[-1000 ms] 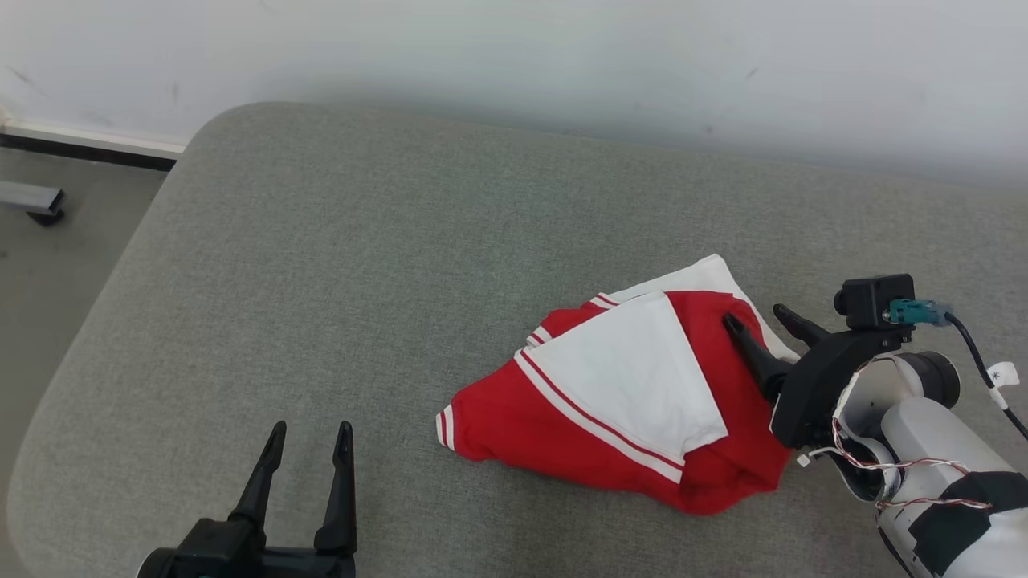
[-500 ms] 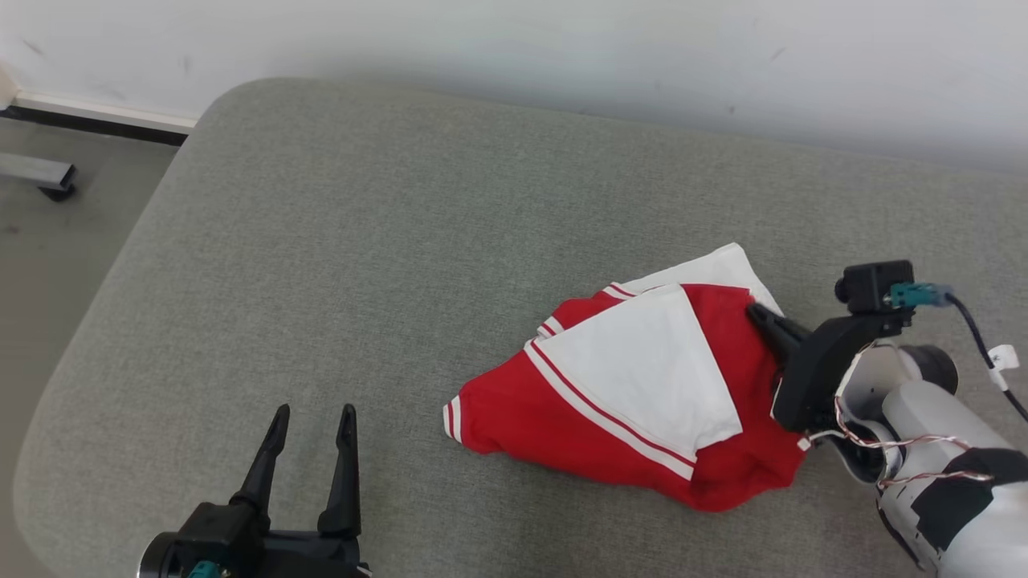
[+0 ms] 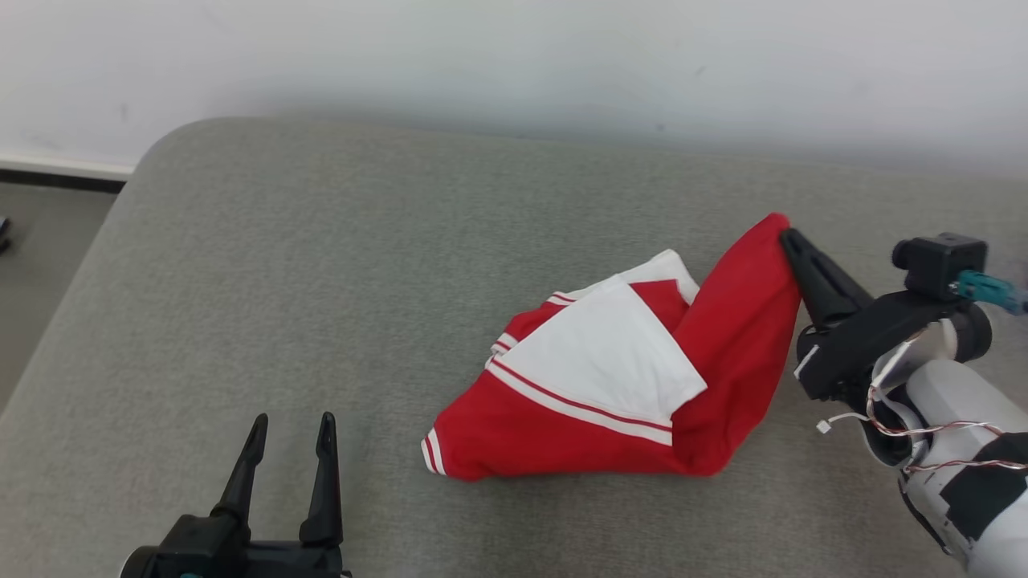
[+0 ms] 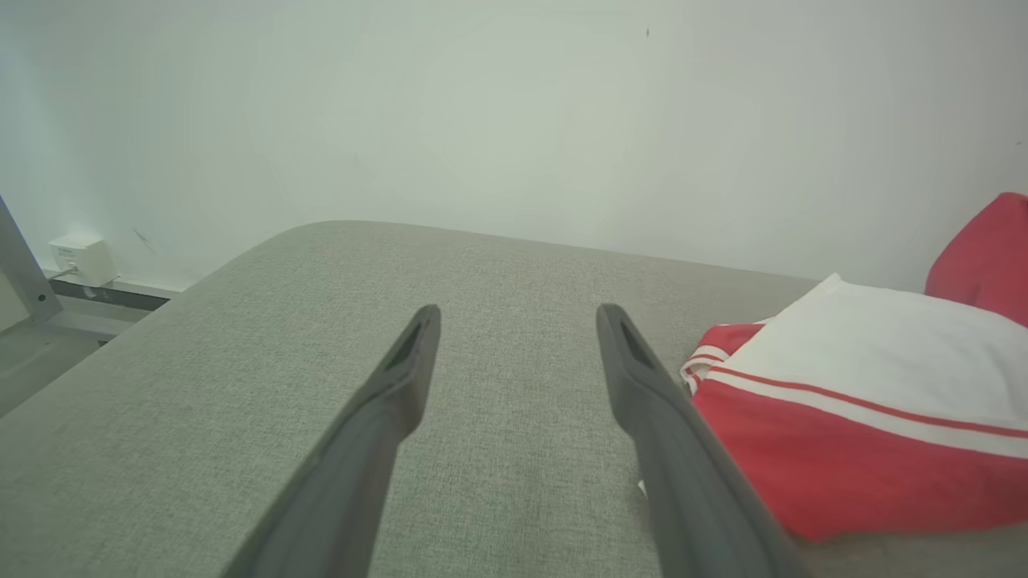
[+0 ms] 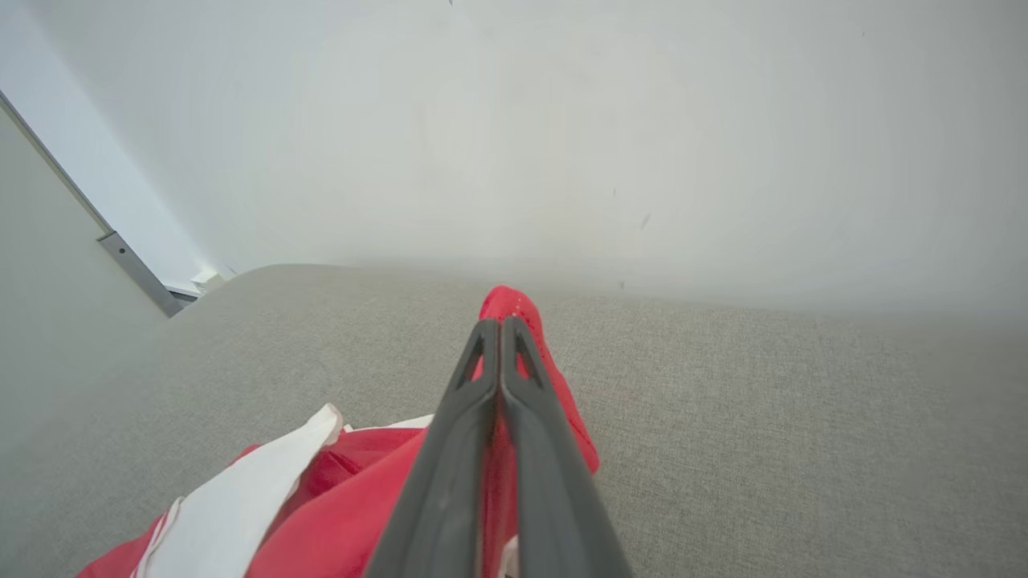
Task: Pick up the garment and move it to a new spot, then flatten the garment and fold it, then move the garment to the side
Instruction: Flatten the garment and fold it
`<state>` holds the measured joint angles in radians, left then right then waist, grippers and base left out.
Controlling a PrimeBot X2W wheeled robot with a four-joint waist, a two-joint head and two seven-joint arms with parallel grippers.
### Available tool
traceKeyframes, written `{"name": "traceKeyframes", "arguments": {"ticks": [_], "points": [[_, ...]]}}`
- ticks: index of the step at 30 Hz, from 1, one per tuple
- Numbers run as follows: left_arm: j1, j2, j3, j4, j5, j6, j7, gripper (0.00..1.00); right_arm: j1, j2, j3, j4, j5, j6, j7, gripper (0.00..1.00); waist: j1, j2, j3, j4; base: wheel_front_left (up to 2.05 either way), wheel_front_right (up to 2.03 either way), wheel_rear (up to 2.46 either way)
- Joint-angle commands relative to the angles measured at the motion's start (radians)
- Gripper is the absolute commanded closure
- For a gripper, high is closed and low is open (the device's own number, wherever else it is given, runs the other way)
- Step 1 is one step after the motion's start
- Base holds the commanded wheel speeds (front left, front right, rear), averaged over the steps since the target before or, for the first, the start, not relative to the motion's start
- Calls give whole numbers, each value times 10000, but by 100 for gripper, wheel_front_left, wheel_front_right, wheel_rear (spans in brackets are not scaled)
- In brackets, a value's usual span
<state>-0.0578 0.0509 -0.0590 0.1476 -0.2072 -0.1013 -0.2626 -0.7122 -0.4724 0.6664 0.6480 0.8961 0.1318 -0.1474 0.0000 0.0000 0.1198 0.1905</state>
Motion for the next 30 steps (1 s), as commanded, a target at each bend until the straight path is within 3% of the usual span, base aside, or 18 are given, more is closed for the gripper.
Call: {"name": "traceKeyframes", "arguments": {"ticks": [1,5,10,14,15,16,19,21,22,23,30], "points": [[185,-6,46,-49,148,-1,-30,0,177,-171,-117,-145,14,-26,-375,100,0,0,-207,-460,0,0,0],[193,-6,57,-133,142,-22,-30,0,582,-473,-679,-521,148,-26,-923,100,0,0,-251,-854,0,0,0],[324,-3,48,-161,138,2,-30,0,2275,-489,-2334,-1166,383,-26,-1182,100,0,0,-309,-1157,0,0,0],[442,-5,126,-178,163,-7,-30,0,4313,223,-4288,-1843,199,-26,-1181,100,0,0,-307,-1365,0,0,0],[461,-7,137,-179,202,-32,-30,0,5223,674,-5244,-2049,-139,-26,-1183,100,0,0,-290,-1422,0,0,0],[461,-7,137,-179,202,-32,-30,0,5223,674,-5244,-2049,-139,-26,-1183,100,0,0,-290,-1422,0,0,0],[488,-2,173,-165,228,-73,-30,0,6233,1521,-6377,-2166,-693,-26,-1182,100,0,0,-298,-1516,0,0,0],[537,-5,214,-156,296,-100,-30,0,6628,1907,-6599,-2004,-1049,-26,-1183,100,0,0,-325,-1625,0,0,0],[568,-7,193,-164,327,-110,-30,0,6641,2012,-6670,-2027,-1228,-26,-1185,63,0,0,-343,-1688,0,0,0],[601,-7,181,-189,350,-96,-30,0,6652,2098,-6700,-2044,-1407,-26,-1185,0,0,0,-364,-1748,0,0,0],[683,-2,334,-158,499,-132,-30,0,6607,2575,-7355,-3176,-2691,-26,-1183,0,0,0,-645,-2077,0,0,0]]}}
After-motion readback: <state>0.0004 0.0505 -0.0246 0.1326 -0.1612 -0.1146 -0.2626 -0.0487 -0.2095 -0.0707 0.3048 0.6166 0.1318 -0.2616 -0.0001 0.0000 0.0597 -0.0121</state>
